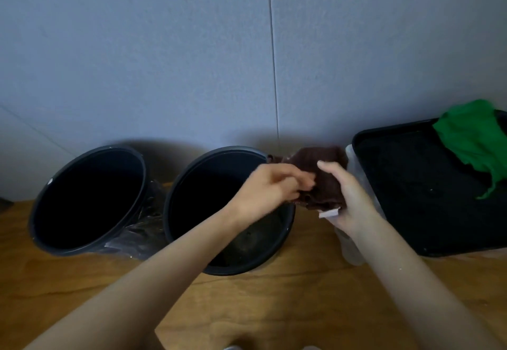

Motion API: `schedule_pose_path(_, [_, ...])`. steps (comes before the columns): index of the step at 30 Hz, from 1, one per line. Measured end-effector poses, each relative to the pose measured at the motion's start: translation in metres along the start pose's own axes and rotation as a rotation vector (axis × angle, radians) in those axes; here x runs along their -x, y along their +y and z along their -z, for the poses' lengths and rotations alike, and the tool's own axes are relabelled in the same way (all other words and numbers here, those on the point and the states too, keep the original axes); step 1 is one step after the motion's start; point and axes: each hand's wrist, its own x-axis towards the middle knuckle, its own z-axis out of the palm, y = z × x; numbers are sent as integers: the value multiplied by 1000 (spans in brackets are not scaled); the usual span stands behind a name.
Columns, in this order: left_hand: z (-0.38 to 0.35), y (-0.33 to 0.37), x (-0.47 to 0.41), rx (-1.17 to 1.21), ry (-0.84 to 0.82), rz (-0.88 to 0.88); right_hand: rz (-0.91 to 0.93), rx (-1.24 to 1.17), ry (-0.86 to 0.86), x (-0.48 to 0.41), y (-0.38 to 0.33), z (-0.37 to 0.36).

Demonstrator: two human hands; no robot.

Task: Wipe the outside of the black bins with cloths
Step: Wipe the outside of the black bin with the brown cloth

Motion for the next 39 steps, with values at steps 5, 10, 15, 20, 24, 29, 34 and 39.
schedule_pose_path(5, [-19,-51,-9,-638,86,221,29,54,180,-4,-2,26])
schedule_pose_path(10, [-44,-71,-10,-691,-96,325,89,97,215,-5,0,49])
schedule_pose_path(15, [-19,-70,-8,-617,121,242,111,115,295,-14,10,55])
schedule_pose_path(20, [34,-49,3,-455,230,137,240,294,240,-19,23,44])
schedule_pose_path(24, [48,-46,21,-204,215,140,413,269,318,-16,27,31])
schedule_pose_path(29, [53,-53,31,0,298,229,649,125,381,-4,0,35])
schedule_pose_path(34, [67,-64,34,192,358,381,758,771,236,10,20,61])
schedule_pose_path(39, [66,-67,28,293,395,466,647,1139,123,9,116,53])
